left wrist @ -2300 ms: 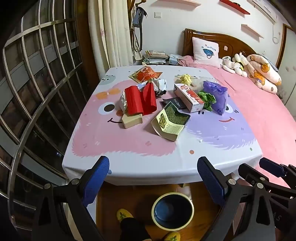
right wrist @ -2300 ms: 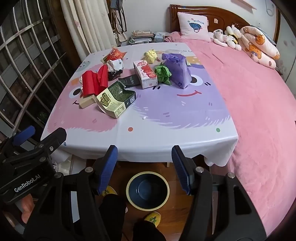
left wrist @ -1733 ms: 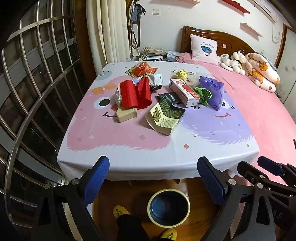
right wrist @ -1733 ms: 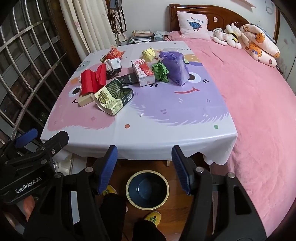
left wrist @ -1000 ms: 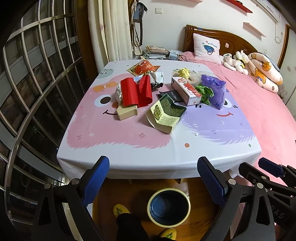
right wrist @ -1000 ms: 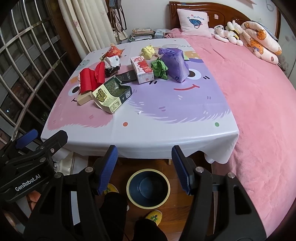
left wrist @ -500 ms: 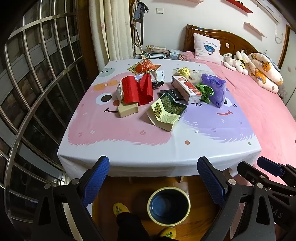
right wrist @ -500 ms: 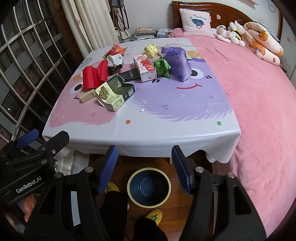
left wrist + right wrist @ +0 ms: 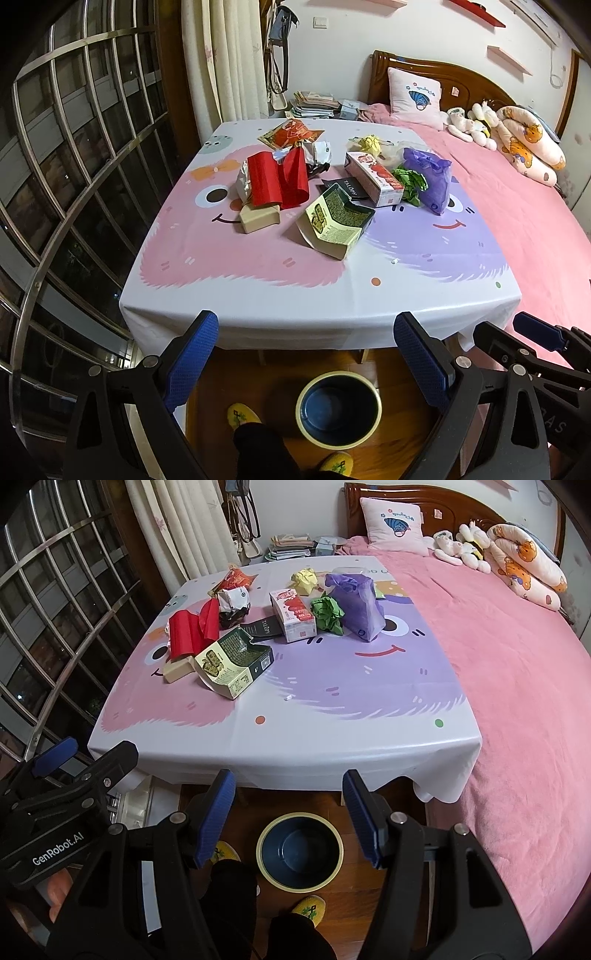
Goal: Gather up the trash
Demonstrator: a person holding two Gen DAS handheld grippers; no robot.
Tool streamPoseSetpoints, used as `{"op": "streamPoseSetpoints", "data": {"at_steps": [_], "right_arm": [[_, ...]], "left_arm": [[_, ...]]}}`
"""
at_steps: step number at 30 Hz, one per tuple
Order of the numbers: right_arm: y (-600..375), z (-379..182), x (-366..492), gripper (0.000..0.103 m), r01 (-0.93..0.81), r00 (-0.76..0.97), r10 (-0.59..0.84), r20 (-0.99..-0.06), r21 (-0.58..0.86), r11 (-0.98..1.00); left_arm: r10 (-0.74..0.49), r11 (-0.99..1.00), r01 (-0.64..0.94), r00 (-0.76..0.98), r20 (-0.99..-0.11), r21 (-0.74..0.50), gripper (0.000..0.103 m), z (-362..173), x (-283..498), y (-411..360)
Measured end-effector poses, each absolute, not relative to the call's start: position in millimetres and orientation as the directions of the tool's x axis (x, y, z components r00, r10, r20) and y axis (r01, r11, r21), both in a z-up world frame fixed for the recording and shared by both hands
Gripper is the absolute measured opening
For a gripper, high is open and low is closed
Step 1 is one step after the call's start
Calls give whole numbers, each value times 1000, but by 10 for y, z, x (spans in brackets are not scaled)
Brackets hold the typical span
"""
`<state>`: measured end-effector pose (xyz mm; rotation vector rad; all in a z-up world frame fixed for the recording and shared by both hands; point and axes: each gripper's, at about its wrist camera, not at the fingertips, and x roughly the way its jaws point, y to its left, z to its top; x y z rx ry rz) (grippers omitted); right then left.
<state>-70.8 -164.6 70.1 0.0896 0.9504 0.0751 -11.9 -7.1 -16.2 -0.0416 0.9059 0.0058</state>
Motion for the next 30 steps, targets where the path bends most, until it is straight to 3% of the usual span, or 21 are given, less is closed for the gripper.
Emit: {"op": "streamPoseSetpoints", "data": {"at_steps": [19, 30], "right_arm": [[-1523, 585, -498, 58, -19, 538, 121, -834, 132, 991], [-1251, 711, 142, 58, 13, 560, 141, -816, 178, 984]], "left_arm": [[5, 1000, -22, 610, -793, -10, 97, -189, 25, 97], [12, 999, 17, 628, -778, 29, 97, 25, 747, 503]]}}
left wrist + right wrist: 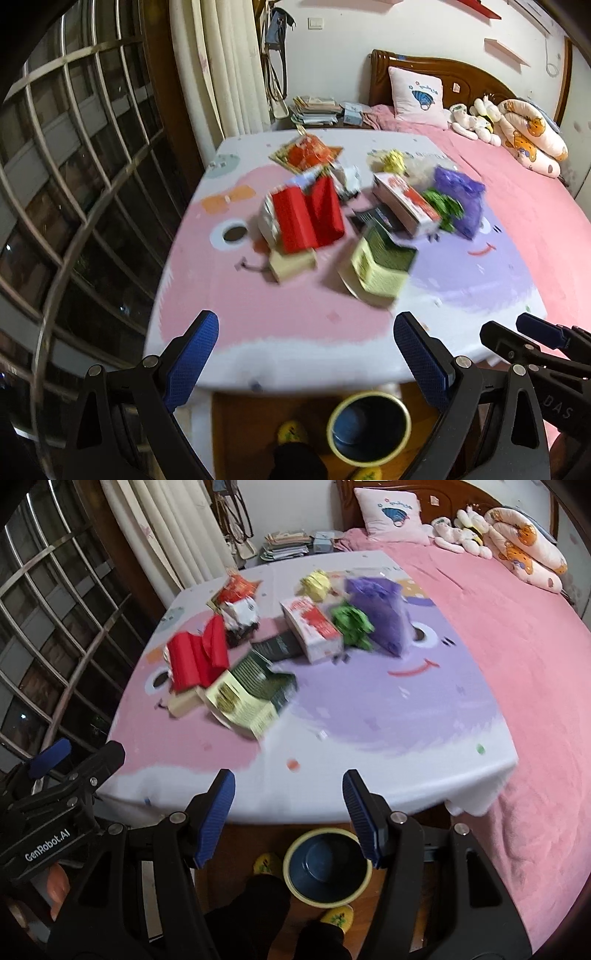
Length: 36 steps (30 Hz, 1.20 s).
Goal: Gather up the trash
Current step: 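Reach the right tool to the red paper box while the left tool reaches the crumpled tissue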
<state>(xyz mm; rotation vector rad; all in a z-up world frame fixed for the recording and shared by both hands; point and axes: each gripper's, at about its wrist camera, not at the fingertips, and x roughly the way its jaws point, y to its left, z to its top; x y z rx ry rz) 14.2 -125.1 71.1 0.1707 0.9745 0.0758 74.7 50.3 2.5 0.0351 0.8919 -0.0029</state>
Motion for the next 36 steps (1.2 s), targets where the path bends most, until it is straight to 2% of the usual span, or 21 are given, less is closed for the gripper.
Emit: {"op": "streamPoseSetpoints", "data": {"at_steps": [9, 11, 12, 16, 21, 27, 32, 36], "right_arm": [[-695, 791, 1071, 58, -75, 541, 270, -797, 274, 959], [-568, 784, 1326, 65, -86, 542, 280, -792, 279, 956], [-506, 778, 1445, 72, -96, 543, 281, -792, 273, 957], [-231, 687, 1917, 81, -167, 529, 301, -793, 251, 954], [43, 363, 2392, 81, -226, 493, 295, -819, 207, 952], [160, 24, 2682, 81, -258, 434, 349, -831, 257, 931], [286, -166, 2823, 82, -274, 414, 292, -862, 188, 943], [235, -262, 2909, 82, -252, 390, 307, -868, 220, 943]], "left_arm": [[27, 999, 3, 596, -803, 36, 97, 76, 1555, 1232], [23, 1000, -6, 581, -814, 25, 97, 34, 1741, 1423], [22, 1000, -8, 577, -817, 20, 97, 13, 1799, 1494], [16, 1000, -17, 555, -832, 8, 97, -119, 2082, 1791], [2, 1000, -13, 523, -853, -5, 97, -313, 2321, 2044], [-18, 1000, 8, 486, -874, -16, 97, -549, 2509, 2211], [-37, 999, 29, 468, -883, -26, 97, -678, 2643, 2212], [-53, 998, 57, 464, -884, -30, 97, -726, 2748, 2162]]}}
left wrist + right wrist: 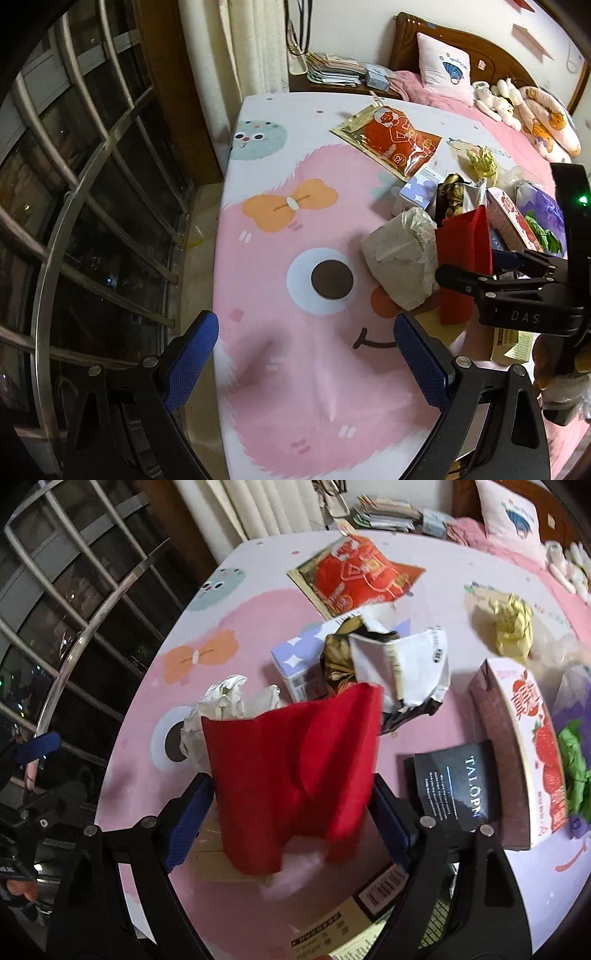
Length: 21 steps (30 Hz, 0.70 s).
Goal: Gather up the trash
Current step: 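Reach the right tool to the red paper box while the left tool reaches the crumpled tissue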
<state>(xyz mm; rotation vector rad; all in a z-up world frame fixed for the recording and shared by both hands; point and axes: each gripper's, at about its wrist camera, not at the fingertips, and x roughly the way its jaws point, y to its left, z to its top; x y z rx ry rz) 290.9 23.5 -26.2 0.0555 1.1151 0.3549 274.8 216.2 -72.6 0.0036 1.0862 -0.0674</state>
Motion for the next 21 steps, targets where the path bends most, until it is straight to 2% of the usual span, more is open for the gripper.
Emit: {"op": "streamPoseSetpoints", "data": {"at_steps": [4, 5, 7, 10, 13, 21], "right_arm": [[138, -362, 3007, 81, -206, 350, 333, -876, 275, 939], [118, -376, 3021, 77, -196, 334, 350, -875, 299, 934], [78, -366, 3010, 50, -176, 325, 379, -866, 339, 924], [55, -315, 2974, 31, -159, 324, 400, -857, 367, 916], [41, -215, 2895, 24, -146, 337, 379, -862, 350, 925], [-196, 111, 2677, 21, -78, 391, 359, -848, 357, 931]], "left_arm": [[-72, 996, 73, 459, -886, -43, 97, -739, 2861, 2120], [-79, 996, 78, 457, -886, -48, 97, -743, 2892, 2099], [-91, 995, 87, 452, -887, -58, 97, -744, 2943, 2076], [-109, 992, 104, 449, -887, -69, 97, -740, 3031, 2026], [-138, 989, 115, 437, -889, -97, 97, -740, 3149, 1945], [-206, 976, 146, 364, -908, -162, 97, -875, 3480, 1615]]}}
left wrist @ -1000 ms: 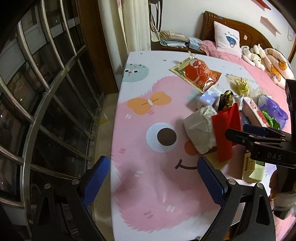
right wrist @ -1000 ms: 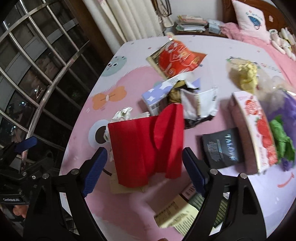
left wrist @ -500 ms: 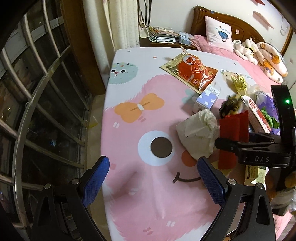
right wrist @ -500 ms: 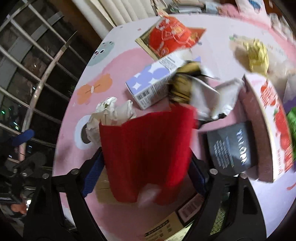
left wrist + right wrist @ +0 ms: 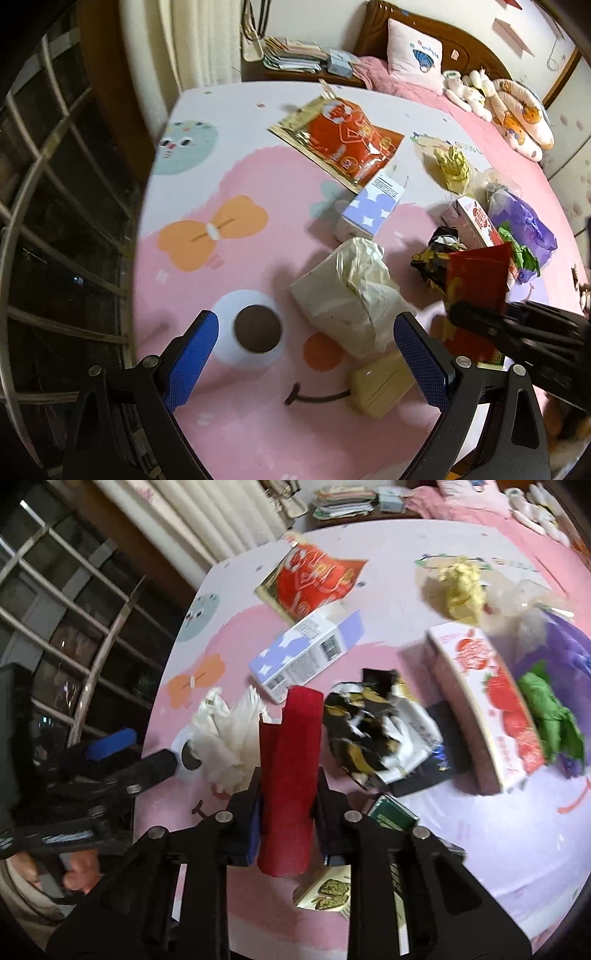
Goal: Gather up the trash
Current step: 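Reach the right tool to the red paper box while the left tool reaches the crumpled tissue, then close the right tool on the red box while the left tool grips the tissue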
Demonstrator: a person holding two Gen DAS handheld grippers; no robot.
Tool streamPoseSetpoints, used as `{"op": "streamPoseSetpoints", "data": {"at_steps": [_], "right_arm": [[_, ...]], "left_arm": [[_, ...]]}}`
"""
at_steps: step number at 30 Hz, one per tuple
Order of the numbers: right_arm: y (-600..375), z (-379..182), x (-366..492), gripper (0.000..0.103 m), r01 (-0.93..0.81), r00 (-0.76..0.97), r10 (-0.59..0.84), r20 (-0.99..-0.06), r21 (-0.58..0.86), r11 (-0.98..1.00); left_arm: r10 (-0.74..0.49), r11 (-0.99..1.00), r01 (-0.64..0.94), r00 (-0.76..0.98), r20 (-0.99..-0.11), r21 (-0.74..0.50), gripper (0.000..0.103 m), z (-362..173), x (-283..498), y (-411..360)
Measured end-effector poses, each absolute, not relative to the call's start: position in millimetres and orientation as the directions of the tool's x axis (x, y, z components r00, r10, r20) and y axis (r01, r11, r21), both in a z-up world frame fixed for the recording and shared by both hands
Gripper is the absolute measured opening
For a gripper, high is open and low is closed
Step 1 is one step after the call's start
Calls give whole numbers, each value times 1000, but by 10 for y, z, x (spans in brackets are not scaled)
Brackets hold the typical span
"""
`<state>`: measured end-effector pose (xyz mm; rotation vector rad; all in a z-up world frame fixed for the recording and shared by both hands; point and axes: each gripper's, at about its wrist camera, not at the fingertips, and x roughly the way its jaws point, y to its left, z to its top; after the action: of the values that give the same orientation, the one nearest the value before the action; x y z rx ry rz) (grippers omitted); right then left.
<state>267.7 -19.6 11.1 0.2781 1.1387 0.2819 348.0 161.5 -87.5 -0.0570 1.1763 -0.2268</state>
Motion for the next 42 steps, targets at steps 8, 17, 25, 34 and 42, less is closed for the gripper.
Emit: {"op": "streamPoseSetpoints", "data": {"at_steps": [8, 17, 25, 34, 42], "right_arm": [[-476, 336, 2425, 21, -8, 454, 348, -820, 387, 922], [-551, 483, 2122, 20, 5, 471, 337, -815, 385, 923], [-638, 652, 1830, 18, -18, 489, 352, -798, 395, 919], [-926, 762, 1306, 17, -75, 493, 403, -771, 424, 903], [-1315, 582, 544, 17, -145, 439, 431, -788, 411, 900]], "left_arm": [[-149, 983, 149, 296, -944, -108, 97, -1134, 3813, 1234], [-108, 986, 154, 310, -945, -62, 73, -1280, 3943, 1001], [-111, 990, 127, 391, -914, -66, 62, -1049, 3780, 1096], [-114, 993, 58, 495, -862, -98, 62, -392, 2961, 1188], [-167, 983, 31, 540, -825, -178, 62, -11, 1649, 764]]}}
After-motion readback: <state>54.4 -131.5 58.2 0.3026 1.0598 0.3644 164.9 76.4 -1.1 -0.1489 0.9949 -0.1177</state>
